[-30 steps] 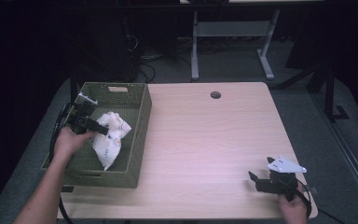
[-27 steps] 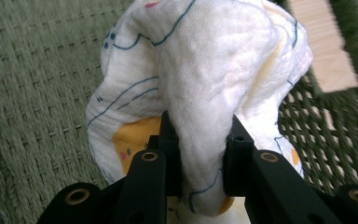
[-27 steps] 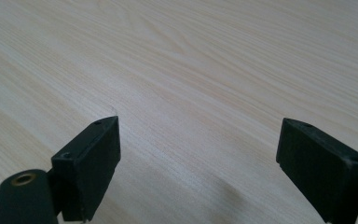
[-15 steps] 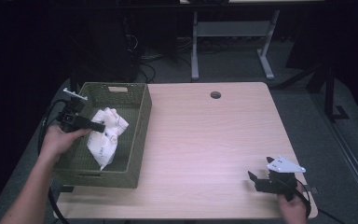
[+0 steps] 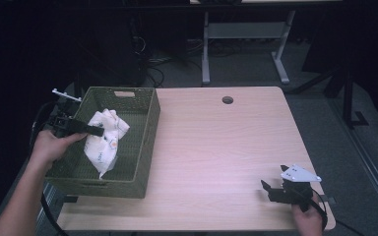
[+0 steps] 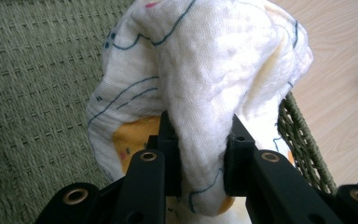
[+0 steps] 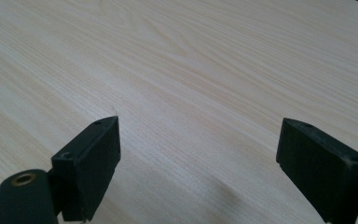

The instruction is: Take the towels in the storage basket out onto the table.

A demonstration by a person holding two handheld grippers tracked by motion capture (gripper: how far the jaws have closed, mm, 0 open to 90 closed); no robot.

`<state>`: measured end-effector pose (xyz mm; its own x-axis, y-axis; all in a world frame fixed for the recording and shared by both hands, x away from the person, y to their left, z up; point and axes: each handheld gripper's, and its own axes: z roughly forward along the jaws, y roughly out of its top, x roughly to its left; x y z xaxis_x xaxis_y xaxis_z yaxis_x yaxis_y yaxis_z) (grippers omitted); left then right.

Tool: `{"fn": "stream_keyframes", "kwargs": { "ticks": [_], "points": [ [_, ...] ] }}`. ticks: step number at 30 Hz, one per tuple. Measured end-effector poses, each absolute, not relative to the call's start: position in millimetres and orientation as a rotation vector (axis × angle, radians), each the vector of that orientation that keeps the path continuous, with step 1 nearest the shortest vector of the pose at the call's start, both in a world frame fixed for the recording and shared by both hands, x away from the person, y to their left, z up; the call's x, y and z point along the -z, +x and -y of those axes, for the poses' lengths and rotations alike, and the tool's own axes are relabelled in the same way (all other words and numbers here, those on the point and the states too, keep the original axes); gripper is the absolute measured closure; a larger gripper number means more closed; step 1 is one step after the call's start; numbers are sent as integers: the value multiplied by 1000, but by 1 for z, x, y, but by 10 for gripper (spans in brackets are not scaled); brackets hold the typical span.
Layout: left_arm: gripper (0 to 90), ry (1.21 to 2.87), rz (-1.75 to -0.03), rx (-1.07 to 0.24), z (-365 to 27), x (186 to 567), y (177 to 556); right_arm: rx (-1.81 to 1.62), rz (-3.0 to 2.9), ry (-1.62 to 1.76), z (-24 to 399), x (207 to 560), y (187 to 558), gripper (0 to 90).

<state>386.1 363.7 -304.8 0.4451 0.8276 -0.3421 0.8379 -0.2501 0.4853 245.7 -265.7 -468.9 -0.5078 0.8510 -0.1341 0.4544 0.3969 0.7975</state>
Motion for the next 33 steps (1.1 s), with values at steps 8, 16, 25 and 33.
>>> {"fn": "stream_keyframes", "kwargs": {
  "ticks": [8, 16, 25, 33],
  "points": [
    [732, 2051, -1368, 36, -363, 292, 384, -972, -2123, 1117, 266, 468, 245, 132],
    [732, 2025, -1348, 44, -360, 278, 382, -975, -2119, 1121, 267, 468, 245, 132],
    [732, 2019, -1308, 64, -348, 264, 381, -974, -2118, 1112, 267, 467, 245, 132],
    [732, 2037, -1273, 74, -334, 255, 383, -977, -2114, 1113, 268, 467, 245, 132]
  ]
}}
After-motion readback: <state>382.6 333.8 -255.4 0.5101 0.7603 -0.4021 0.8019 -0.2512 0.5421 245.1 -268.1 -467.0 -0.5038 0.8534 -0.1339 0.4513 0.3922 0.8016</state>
